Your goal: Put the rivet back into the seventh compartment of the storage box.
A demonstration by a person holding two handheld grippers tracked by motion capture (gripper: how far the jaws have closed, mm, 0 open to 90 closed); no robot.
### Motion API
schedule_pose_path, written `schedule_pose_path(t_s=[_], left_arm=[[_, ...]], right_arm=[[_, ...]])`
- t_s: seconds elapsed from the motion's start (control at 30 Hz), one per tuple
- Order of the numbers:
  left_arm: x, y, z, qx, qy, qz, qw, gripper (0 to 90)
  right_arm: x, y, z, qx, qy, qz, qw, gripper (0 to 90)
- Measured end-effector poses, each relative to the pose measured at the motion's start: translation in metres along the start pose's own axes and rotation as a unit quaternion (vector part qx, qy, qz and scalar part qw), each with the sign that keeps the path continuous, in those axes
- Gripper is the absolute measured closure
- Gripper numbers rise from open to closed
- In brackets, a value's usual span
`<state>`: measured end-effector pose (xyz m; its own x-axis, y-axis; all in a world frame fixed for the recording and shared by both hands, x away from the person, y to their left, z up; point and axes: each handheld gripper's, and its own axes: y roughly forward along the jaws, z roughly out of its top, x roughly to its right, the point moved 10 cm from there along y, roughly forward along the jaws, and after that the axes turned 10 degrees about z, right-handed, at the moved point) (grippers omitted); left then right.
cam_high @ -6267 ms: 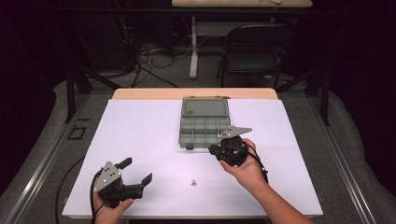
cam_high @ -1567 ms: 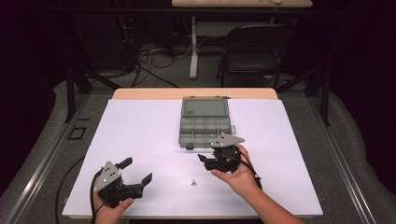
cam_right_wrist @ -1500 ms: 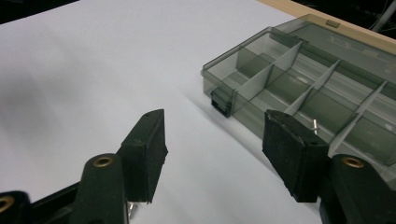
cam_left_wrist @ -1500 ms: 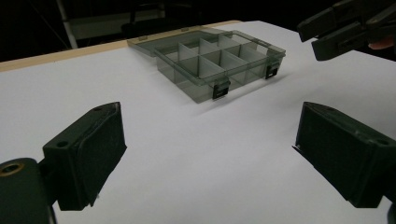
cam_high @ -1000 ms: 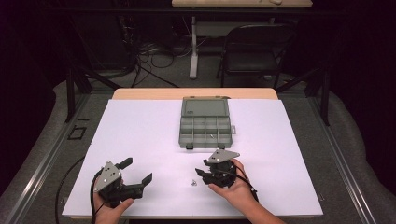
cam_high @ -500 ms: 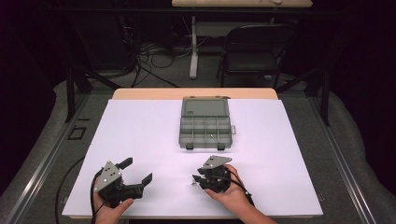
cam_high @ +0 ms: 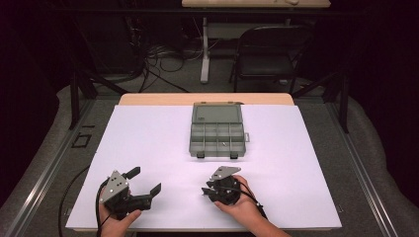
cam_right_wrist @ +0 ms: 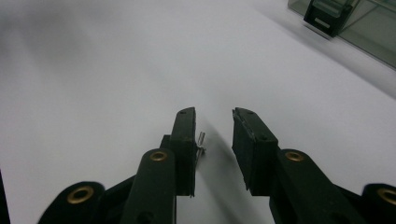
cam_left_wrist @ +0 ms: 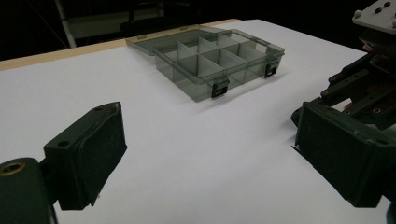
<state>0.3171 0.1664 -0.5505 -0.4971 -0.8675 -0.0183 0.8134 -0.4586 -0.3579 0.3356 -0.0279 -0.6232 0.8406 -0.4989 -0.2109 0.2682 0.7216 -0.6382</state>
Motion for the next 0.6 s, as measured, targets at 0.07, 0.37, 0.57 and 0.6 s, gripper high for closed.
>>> schedule_pose_path(t_s=[0.07, 0.37, 0.57, 0.6], left_arm=[[0.0, 0.0, 0.0001, 0.0, 0.0, 0.0, 1.0, 8.5], [-0.0007, 0.0, -0.0003, -0.001, -0.002, 0.002, 1.0, 8.7], [-0.0007, 0.0, -0.0002, -0.001, -0.001, 0.002, 1.0, 8.7], [-0.0007, 0.0, -0.0002, -0.001, -0.001, 0.002, 1.0, 8.7]], right_arm=[[-0.0005, 0.0006, -0.0008, -0.003, 0.0, 0.0, 1.0, 70.3], [-0.0024, 0.0039, -0.0039, -0.01, 0.004, 0.005, 0.9999, 74.0], [-0.003, 0.0049, -0.006, -0.012, 0.001, 0.002, 0.9999, 75.5], [-0.0031, 0.0047, -0.0061, -0.012, 0.001, 0.003, 0.9999, 76.0]])
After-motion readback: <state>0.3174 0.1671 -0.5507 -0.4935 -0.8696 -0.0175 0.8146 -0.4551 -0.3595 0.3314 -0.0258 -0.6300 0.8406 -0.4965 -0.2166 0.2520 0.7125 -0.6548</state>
